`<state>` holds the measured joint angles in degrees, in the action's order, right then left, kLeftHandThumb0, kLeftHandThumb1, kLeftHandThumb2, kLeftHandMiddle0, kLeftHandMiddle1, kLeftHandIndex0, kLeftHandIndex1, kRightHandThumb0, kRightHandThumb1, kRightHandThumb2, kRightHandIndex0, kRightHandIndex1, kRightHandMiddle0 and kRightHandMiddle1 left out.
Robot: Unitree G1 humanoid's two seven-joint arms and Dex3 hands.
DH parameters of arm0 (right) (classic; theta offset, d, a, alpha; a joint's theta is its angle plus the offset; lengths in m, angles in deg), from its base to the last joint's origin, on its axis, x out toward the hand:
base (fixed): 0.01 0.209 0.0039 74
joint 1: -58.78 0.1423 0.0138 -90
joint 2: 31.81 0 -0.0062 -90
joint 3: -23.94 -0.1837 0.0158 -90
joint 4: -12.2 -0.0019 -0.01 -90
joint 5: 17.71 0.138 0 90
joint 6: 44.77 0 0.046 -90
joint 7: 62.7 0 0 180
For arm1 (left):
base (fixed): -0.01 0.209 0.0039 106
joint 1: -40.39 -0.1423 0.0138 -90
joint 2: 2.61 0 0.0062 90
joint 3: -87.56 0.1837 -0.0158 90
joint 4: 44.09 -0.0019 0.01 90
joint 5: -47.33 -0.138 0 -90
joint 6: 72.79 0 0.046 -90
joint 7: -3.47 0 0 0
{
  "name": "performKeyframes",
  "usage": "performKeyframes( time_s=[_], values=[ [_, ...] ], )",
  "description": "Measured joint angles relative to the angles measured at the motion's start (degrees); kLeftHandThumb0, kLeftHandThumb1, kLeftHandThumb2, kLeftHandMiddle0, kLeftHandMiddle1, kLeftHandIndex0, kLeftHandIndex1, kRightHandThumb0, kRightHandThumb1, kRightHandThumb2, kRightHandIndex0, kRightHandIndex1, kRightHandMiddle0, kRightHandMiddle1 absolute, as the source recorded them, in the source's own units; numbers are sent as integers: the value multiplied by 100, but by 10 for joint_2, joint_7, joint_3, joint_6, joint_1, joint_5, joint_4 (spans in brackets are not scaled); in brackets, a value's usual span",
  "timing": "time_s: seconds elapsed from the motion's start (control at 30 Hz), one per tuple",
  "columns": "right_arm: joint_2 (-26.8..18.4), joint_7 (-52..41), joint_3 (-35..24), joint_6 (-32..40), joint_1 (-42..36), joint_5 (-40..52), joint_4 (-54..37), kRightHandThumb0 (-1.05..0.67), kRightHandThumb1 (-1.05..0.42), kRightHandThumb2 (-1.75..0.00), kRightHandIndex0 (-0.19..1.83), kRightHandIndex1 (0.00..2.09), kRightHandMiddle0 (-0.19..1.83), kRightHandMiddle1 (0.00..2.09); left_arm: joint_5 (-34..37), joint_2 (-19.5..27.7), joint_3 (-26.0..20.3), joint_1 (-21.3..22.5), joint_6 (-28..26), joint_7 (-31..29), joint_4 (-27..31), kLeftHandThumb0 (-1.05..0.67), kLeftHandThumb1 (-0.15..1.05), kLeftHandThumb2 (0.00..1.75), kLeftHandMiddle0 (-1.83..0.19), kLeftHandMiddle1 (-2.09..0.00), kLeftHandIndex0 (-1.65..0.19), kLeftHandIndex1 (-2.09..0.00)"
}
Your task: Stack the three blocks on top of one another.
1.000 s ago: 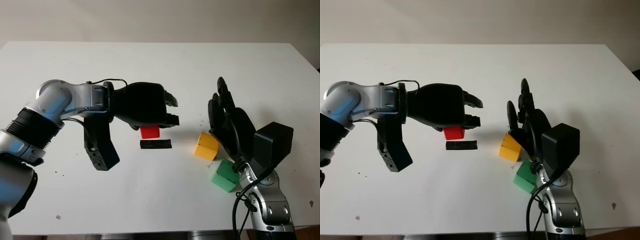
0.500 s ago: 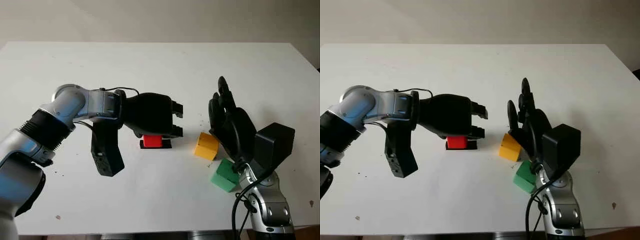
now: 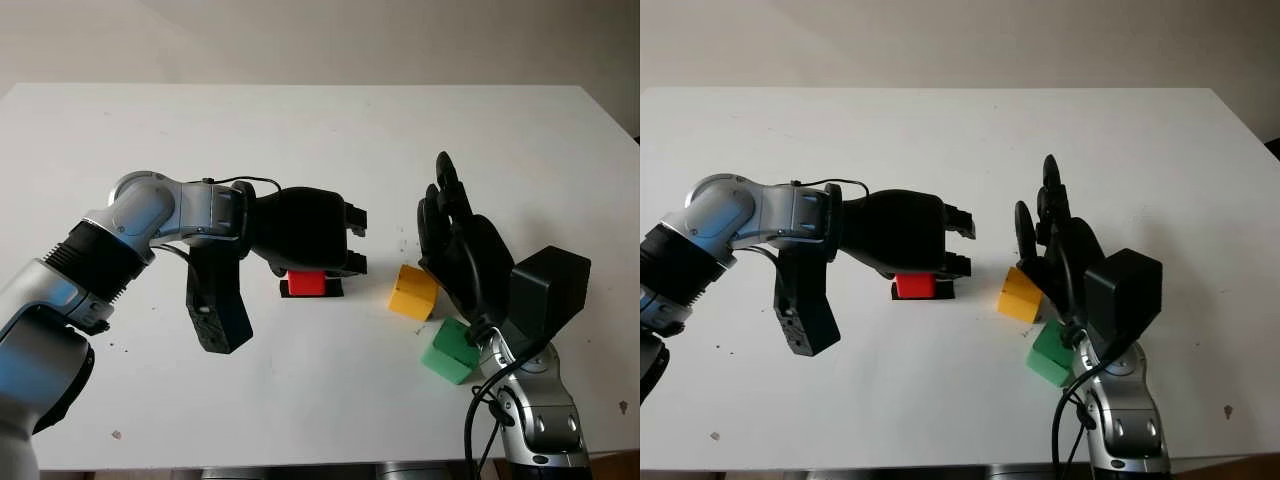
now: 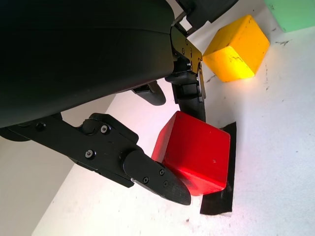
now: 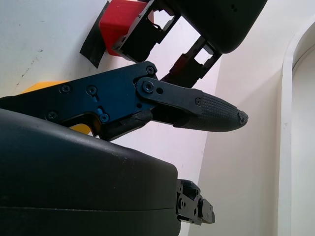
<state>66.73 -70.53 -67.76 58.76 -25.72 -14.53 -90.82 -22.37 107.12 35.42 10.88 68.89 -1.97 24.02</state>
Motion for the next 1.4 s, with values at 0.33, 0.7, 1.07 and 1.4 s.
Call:
performKeyframes(
  time_s=[0.33,0.7,1.07,1.4],
  values=[
    [0,2,0,5,0,-6,0,-75,-105,-67,-19,0,-19,0,10,0,0,-4,-2,-7,0,-32,94,5,-20,-49,-37,-154],
    [1,2,0,6,2,-3,0,-76,-105,-66,-19,0,-19,0,38,1,0,-18,3,-23,5,-47,102,6,-6,-63,-17,-93],
    [1,4,0,6,2,-3,1,-76,-105,-65,-19,0,-19,0,49,7,-7,-29,-28,-70,35,-87,101,5,-3,-8,-2,-5],
    [2,6,0,12,2,-1,1,-76,-105,-65,-19,0,-19,0,58,15,-18,-35,-64,-132,68,-81,96,4,-1,-6,3,-4]
  ],
)
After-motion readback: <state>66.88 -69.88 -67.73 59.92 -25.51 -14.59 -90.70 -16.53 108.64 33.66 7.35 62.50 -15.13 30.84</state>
